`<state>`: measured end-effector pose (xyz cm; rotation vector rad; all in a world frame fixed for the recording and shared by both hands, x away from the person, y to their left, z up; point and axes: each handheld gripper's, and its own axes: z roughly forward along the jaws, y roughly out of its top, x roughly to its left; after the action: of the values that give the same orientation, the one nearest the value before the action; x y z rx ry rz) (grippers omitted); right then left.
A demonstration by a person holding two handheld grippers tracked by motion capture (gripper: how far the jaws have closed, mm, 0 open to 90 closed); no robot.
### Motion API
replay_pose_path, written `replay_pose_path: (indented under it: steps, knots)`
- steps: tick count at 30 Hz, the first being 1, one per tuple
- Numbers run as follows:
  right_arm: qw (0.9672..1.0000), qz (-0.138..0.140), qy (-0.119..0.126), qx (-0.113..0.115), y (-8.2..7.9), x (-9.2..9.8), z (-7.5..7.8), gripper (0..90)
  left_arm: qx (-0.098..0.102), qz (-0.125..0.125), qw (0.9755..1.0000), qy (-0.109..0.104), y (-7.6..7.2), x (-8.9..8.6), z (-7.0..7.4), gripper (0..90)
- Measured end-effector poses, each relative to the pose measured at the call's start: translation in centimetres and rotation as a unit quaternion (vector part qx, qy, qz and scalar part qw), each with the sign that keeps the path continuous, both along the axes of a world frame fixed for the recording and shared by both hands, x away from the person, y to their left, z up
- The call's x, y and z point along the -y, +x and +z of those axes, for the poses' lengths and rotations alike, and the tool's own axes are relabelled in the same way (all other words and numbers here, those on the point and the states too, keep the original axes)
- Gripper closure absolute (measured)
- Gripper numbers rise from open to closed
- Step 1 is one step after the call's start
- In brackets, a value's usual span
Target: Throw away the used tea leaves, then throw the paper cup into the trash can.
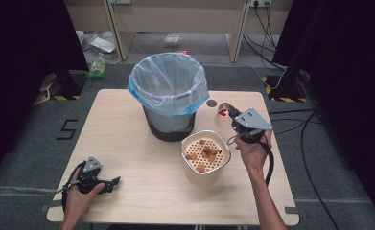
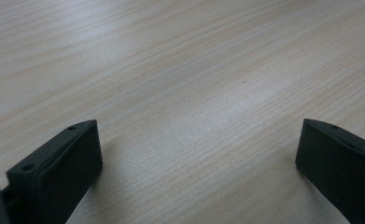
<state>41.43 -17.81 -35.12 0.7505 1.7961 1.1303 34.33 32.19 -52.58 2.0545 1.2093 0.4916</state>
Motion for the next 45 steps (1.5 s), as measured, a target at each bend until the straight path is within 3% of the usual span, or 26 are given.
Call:
replay_pose_path:
  steps: [8, 18, 22, 30, 36, 45]
  knots:
    - [0.9986, 0.003, 0.048, -0.023, 1.5, 1.1, 2.8, 87.8, 0.0, 0.0, 1.0, 0.0, 0.0, 0.0, 0.0, 0.0]
    - [0.9971, -0.001, 0.069, -0.033, 3.6, 0.9, 5.8, 87.7, 0.0, 0.0, 1.0, 0.0, 0.0, 0.0, 0.0, 0.0]
    - [0.9976, -0.004, 0.064, -0.026, 4.4, 0.4, 8.1, 87.6, 0.0, 0.0, 1.0, 0.0, 0.0, 0.0, 0.0, 0.0]
    - [0.9976, -0.002, 0.065, -0.023, 5.7, -0.4, 10.6, 87.5, 0.0, 0.0, 1.0, 0.0, 0.0, 0.0, 0.0, 0.0]
    - [0.9984, 0.009, 0.054, -0.015, 6.7, -2.0, 12.4, 87.4, 0.001, 0.0, 1.0, 0.0, 0.0, 0.0, 0.0, 0.0]
    - [0.9971, 0.061, 0.039, -0.026, 8.1, -7.2, 13.7, 87.1, 0.001, 0.0, 1.0, 0.0, 0.0, 0.0, 0.0, 0.0]
